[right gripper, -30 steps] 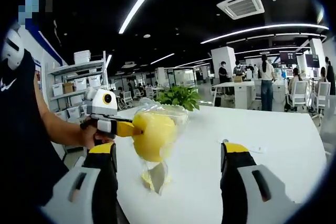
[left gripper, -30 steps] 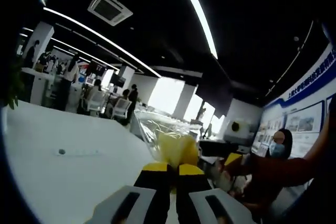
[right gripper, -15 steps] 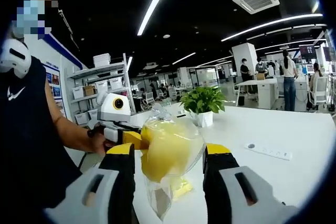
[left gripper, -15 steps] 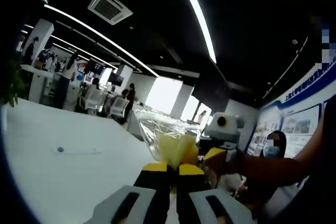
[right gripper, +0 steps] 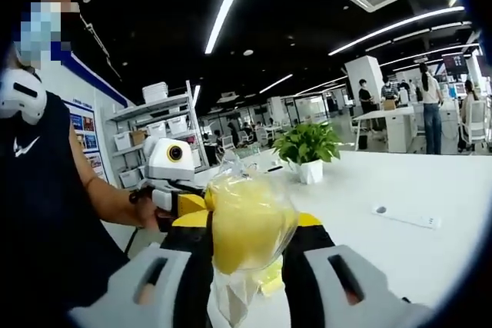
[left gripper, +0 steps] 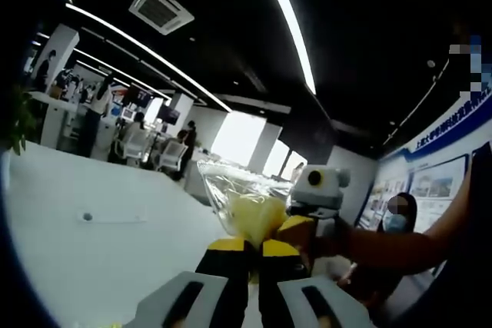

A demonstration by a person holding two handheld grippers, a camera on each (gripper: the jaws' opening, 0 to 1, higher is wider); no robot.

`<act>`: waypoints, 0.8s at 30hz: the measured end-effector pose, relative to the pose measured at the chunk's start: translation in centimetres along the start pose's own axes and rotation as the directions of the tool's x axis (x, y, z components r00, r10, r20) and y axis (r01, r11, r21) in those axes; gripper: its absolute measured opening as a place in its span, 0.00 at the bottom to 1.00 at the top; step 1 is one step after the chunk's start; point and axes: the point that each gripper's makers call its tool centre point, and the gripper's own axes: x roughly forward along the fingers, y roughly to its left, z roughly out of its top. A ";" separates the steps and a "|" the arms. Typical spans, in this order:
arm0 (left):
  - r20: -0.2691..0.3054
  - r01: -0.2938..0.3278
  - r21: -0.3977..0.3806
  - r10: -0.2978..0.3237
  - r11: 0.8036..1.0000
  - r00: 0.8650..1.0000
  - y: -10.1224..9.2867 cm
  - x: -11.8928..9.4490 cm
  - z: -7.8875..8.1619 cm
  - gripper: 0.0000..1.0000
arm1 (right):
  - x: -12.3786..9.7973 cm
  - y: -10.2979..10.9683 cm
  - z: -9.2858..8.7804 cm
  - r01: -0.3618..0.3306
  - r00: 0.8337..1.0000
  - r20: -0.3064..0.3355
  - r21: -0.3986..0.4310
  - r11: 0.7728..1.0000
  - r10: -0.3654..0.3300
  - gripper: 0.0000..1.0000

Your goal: Compare the silicone blocks by pressing each to a similar depth, holding the contact briefly, and releasing to observe deformation and rebound differences across the visible hardness samples.

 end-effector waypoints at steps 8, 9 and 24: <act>-0.009 -0.030 0.027 0.030 0.999 1.000 0.4 -0.5 -0.2 0.00 | 0.6 0.6 -0.5 -0.020 1.000 -0.018 -0.010 1.000 0.020 0.17; -0.013 -0.031 0.032 0.032 0.999 0.999 0.4 -0.6 -0.3 0.01 | 0.7 0.6 -0.5 -0.021 1.000 -0.021 -0.012 1.000 0.021 0.16; -0.027 -0.079 0.102 0.083 0.992 0.996 0.9 -1.1 -1.4 0.02 | 1.0 1.1 -1.7 -0.040 0.998 -0.051 0.076 0.996 0.044 0.03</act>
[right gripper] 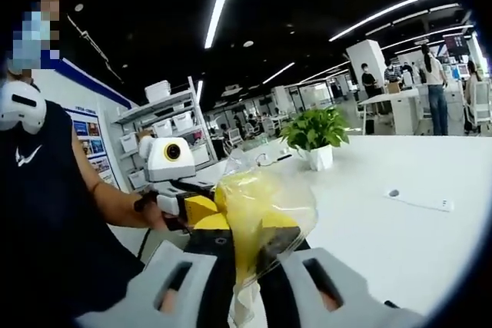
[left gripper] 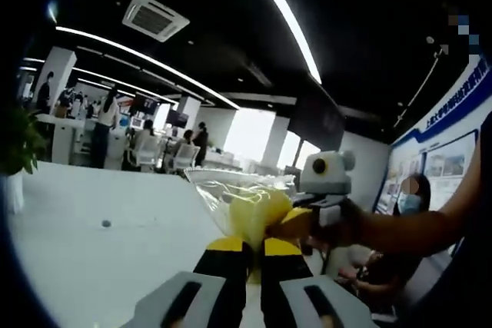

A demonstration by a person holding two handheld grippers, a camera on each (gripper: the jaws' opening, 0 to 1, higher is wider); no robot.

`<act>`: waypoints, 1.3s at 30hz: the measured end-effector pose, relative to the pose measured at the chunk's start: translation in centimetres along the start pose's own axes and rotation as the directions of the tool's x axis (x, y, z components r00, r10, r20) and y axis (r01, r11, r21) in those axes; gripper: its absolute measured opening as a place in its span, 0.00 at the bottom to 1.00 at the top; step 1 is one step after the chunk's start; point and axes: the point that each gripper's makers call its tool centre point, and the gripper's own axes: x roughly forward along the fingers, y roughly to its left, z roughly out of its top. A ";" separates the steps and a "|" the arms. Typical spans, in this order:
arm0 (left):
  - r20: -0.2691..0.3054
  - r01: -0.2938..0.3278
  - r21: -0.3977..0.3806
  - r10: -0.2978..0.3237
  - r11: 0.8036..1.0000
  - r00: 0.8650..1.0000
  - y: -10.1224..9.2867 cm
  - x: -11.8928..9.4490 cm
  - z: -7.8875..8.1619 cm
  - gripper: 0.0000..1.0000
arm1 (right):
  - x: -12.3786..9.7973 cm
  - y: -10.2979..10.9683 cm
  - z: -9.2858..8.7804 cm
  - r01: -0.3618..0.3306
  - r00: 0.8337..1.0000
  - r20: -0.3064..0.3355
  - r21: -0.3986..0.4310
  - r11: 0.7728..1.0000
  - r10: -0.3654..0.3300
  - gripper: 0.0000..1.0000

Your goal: Compare the silicone blocks by pressing each to a similar depth, holding the contact briefly, and releasing to observe deformation and rebound differences across the visible hardness samples.

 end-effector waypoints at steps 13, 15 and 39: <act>0.016 0.006 0.000 -0.006 1.000 1.000 -0.1 -0.3 0.4 0.04 | 0.1 0.6 0.4 -0.023 1.000 0.006 -0.016 1.000 0.023 0.03; 0.018 0.008 0.003 -0.008 1.000 1.000 -0.1 -0.3 0.4 0.04 | 0.1 0.6 0.5 -0.021 1.000 0.002 -0.024 0.999 0.021 0.03; 0.029 0.019 0.020 -0.020 1.000 0.999 0.1 0.1 1.6 0.07 | 0.0 0.4 1.7 0.007 1.000 -0.010 -0.040 0.999 -0.007 0.00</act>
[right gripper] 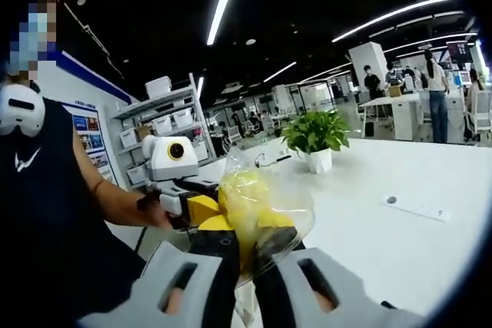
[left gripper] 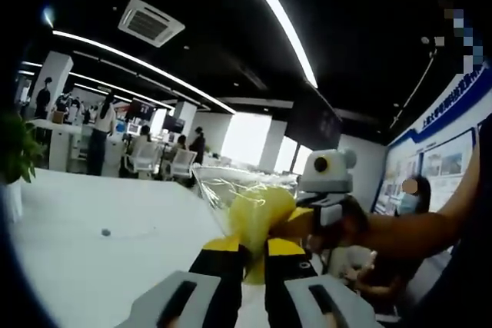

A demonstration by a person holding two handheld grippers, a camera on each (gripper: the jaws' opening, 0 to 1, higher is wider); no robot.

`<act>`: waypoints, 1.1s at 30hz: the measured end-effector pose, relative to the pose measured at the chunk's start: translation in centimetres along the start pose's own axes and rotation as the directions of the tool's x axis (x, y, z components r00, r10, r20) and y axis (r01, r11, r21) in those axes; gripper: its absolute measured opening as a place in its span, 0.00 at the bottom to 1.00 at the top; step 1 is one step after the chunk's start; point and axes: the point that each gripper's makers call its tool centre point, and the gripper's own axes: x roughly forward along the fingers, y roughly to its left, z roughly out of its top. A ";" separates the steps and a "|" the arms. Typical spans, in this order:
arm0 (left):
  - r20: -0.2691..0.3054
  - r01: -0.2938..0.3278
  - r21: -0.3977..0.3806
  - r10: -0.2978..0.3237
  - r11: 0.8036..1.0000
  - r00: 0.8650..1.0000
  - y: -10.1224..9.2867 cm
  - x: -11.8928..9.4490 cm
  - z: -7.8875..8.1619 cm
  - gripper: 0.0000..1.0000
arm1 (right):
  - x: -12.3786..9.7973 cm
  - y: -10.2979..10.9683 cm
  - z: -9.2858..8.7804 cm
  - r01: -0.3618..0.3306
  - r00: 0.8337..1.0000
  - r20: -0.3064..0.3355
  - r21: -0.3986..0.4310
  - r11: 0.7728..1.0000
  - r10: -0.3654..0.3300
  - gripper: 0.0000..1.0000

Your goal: Compare the silicone blocks by pressing each to a similar depth, holding the contact briefly, and releasing to observe deformation and rebound differences across the visible hardness samples.

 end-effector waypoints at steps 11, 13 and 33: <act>0.013 -0.057 0.028 0.057 0.998 0.998 0.5 -0.4 0.4 0.08 | 0.6 -0.1 0.2 0.005 1.000 0.011 -0.005 1.000 -0.005 0.00; 0.011 -0.069 0.027 0.068 0.997 0.998 0.7 -0.5 0.4 0.08 | 0.9 -0.2 0.2 0.004 1.000 0.008 -0.005 1.000 -0.004 0.00; 0.020 -0.016 0.037 0.015 0.999 1.000 -0.2 0.6 1.9 0.03 | -0.6 -0.3 1.7 0.016 0.996 0.084 0.045 0.999 -0.020 0.03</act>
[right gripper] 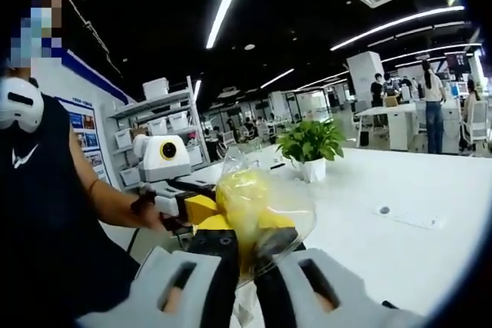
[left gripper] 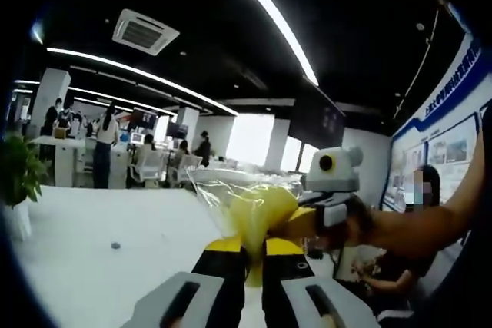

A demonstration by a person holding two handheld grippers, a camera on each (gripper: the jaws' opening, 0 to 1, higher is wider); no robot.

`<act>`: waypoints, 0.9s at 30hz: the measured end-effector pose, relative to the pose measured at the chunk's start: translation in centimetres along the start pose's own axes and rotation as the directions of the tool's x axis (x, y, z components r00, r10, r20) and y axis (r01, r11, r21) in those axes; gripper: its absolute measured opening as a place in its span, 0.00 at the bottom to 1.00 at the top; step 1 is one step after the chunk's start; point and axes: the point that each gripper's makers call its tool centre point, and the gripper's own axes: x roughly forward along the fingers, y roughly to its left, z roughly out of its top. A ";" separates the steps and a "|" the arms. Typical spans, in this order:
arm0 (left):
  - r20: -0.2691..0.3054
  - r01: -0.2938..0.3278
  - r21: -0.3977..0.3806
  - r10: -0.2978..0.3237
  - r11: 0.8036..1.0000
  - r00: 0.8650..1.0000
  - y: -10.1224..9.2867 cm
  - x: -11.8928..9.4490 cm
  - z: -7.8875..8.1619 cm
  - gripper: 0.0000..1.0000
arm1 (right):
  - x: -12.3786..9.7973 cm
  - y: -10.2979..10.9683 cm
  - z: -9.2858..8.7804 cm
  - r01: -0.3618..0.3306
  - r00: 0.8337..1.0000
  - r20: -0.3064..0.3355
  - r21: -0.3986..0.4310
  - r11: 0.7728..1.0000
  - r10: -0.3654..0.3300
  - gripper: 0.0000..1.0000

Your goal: Compare the silicone blocks by pressing each to a similar depth, holding the contact briefly, and releasing to observe deformation and rebound differences across the visible hardness samples.

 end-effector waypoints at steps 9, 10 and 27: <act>-0.007 0.012 0.014 -0.012 1.000 1.000 -0.2 0.8 0.9 0.01 | -0.3 -0.9 2.4 0.096 0.995 0.056 -0.188 0.977 -0.086 0.37; -0.009 0.014 0.010 -0.014 1.000 1.000 -0.3 0.9 0.8 0.01 | -0.4 -1.4 2.7 0.121 0.992 0.067 -0.199 0.972 -0.110 0.49; -0.029 0.057 -0.208 -0.065 0.976 0.997 0.0 3.2 -1.0 0.01 | -9.1 -6.4 1.9 0.436 0.897 0.178 -0.201 0.877 -0.405 0.97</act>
